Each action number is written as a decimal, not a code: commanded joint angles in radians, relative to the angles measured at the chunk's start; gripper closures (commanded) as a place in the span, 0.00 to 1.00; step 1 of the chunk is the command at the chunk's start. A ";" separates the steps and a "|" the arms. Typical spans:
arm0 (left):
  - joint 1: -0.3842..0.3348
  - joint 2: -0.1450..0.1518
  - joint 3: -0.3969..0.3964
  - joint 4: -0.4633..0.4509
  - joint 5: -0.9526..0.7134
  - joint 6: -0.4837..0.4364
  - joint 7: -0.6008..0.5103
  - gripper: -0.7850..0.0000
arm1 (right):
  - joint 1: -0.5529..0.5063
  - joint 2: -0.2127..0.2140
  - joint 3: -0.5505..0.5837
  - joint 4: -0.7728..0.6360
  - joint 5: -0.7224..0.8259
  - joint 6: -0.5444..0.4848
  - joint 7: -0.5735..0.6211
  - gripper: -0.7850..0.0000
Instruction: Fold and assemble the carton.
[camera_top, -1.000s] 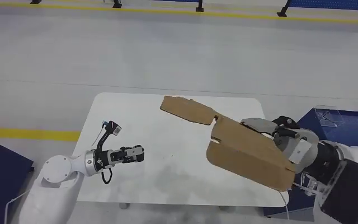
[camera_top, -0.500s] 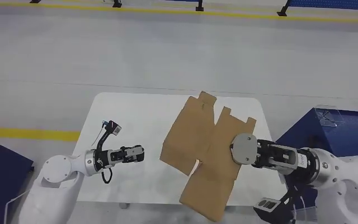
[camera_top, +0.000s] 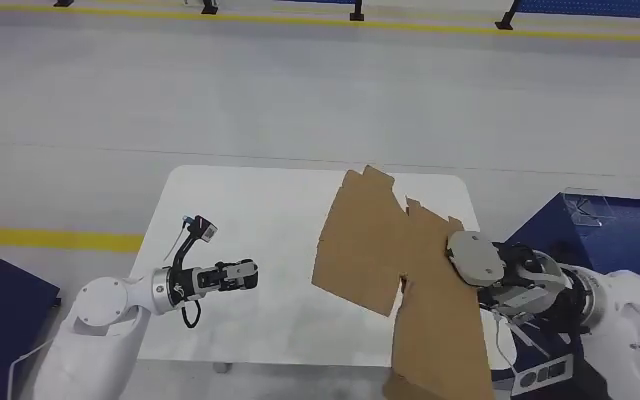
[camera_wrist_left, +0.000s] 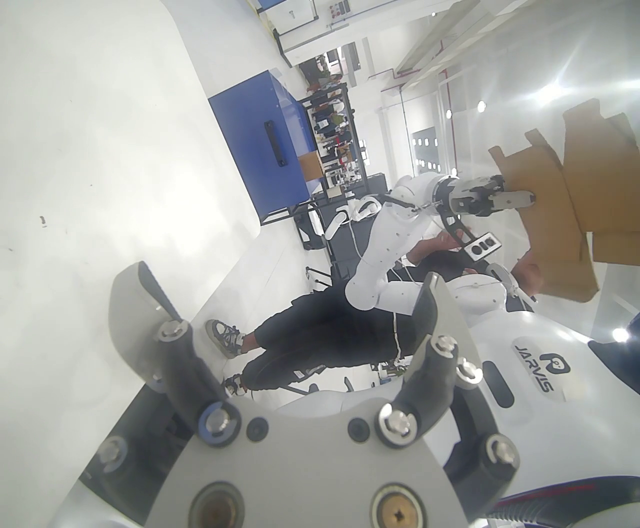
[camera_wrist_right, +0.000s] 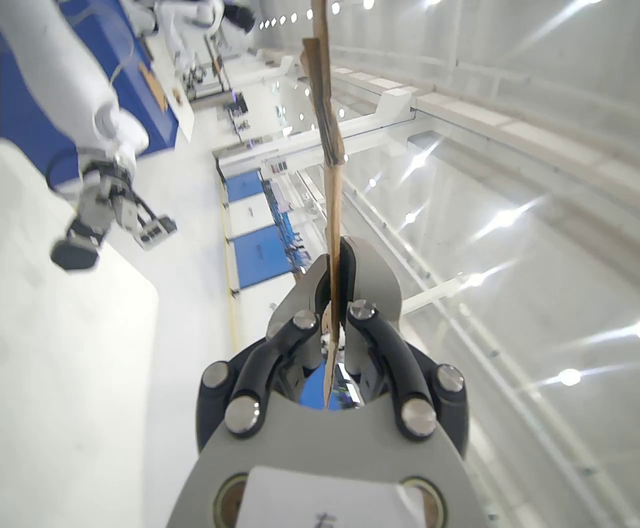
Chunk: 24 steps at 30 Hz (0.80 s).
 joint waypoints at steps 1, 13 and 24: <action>0.000 0.000 0.000 0.000 0.000 0.000 0.000 0.00 | -0.003 -0.002 -0.035 0.046 0.337 -0.167 0.121 1.00; 0.000 0.000 0.000 0.000 0.000 0.000 0.000 0.00 | -0.064 0.075 -0.304 -0.030 1.824 -0.055 1.252 1.00; 0.000 0.000 0.000 0.000 0.000 0.000 0.000 0.00 | -0.121 0.119 -0.286 0.071 2.312 0.098 1.753 1.00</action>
